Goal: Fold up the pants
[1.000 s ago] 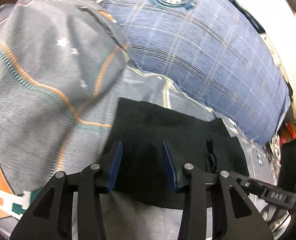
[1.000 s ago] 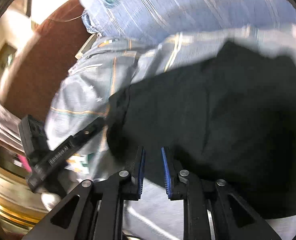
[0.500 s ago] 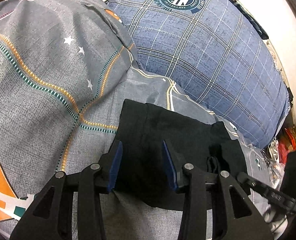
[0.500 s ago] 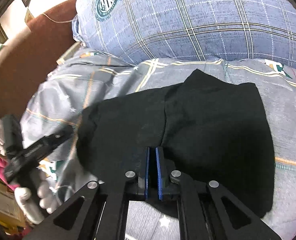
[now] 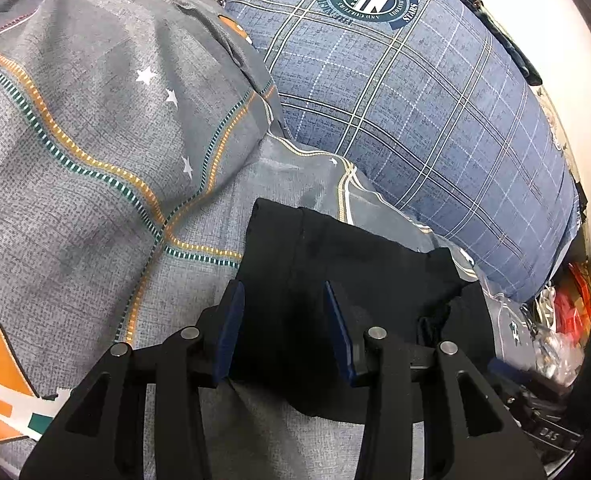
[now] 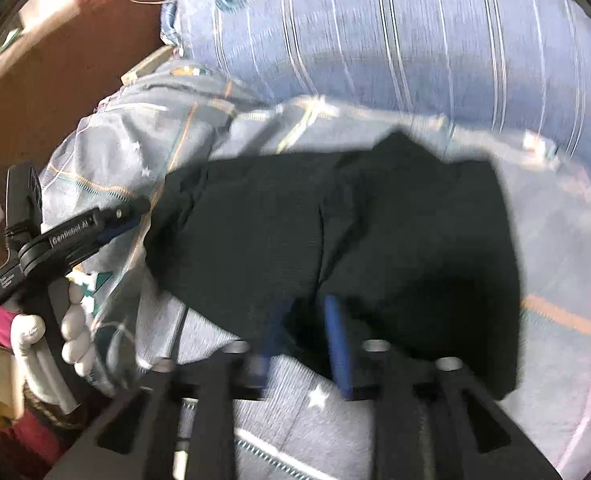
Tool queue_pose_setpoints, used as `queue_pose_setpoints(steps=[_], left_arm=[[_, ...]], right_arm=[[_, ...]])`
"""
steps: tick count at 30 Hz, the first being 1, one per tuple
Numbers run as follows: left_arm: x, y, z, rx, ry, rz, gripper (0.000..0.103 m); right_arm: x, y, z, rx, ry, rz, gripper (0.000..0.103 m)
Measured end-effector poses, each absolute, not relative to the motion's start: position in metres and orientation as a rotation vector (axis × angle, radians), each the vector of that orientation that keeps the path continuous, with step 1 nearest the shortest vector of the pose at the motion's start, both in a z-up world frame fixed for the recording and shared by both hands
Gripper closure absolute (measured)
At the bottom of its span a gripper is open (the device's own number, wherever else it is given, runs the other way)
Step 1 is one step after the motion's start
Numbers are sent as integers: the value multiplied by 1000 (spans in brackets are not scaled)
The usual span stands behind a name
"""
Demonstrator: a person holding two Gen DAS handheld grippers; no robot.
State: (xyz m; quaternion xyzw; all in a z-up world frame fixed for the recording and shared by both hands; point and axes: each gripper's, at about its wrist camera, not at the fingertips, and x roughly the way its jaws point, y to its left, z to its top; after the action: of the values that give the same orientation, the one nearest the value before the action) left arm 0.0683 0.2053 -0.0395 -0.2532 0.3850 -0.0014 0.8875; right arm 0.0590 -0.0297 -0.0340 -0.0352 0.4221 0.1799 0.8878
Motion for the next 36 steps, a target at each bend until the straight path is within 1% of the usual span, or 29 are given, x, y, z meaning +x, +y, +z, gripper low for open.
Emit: queue_pose_setpoints(steps=[1, 2, 5, 7, 8, 9, 10, 11, 13, 16, 19, 22, 23, 24, 26, 30, 31, 32, 36], left_arm=[[68, 205, -40, -527, 802, -4, 64], [67, 205, -39, -528, 802, -5, 64], [66, 207, -38, -531, 795, -5, 64], [64, 210, -37, -538, 790, -3, 64], [64, 211, -36, -542, 788, -3, 64], [63, 212, -36, -548, 787, -3, 64], [62, 214, -36, -556, 785, -2, 64], [61, 216, -36, -565, 783, 0, 64], [61, 220, -36, -586, 780, 2, 64], [61, 223, -38, -615, 784, 5, 64], [61, 224, -40, -617, 790, 18, 64], [59, 226, -40, -621, 788, 30, 64], [58, 228, -40, -627, 788, 35, 64], [57, 230, -40, -634, 786, 41, 64], [55, 233, -42, -651, 787, 51, 64], [56, 239, -50, -701, 811, 37, 64], [56, 239, -51, -710, 816, 33, 64], [56, 240, -53, -717, 820, 32, 64], [52, 249, -56, -730, 831, 56, 64]], right_arm=[[62, -23, -33, -102, 856, 354, 26], [65, -18, -33, -123, 848, 341, 22], [85, 5, -49, -191, 883, 316, 24], [95, 19, -63, -268, 889, 260, 29], [99, 22, -69, -289, 903, 235, 49], [104, 18, -77, -288, 933, 195, 77], [105, 12, -79, -258, 936, 185, 79], [105, 2, -77, -202, 931, 195, 86], [103, -13, -67, -100, 929, 207, 89], [102, -19, -49, -29, 892, 220, 89], [114, -10, -49, 20, 903, 231, 88], [137, -3, -74, 97, 977, 275, 72], [138, 0, -76, 101, 970, 282, 64], [136, 2, -73, 97, 953, 287, 58], [129, 7, -62, 93, 950, 323, 57], [111, 22, -25, 9, 849, 344, 57], [110, 28, -19, 0, 844, 370, 55], [113, 35, -16, -1, 855, 415, 50], [145, 85, -26, -3, 1016, 586, 48]])
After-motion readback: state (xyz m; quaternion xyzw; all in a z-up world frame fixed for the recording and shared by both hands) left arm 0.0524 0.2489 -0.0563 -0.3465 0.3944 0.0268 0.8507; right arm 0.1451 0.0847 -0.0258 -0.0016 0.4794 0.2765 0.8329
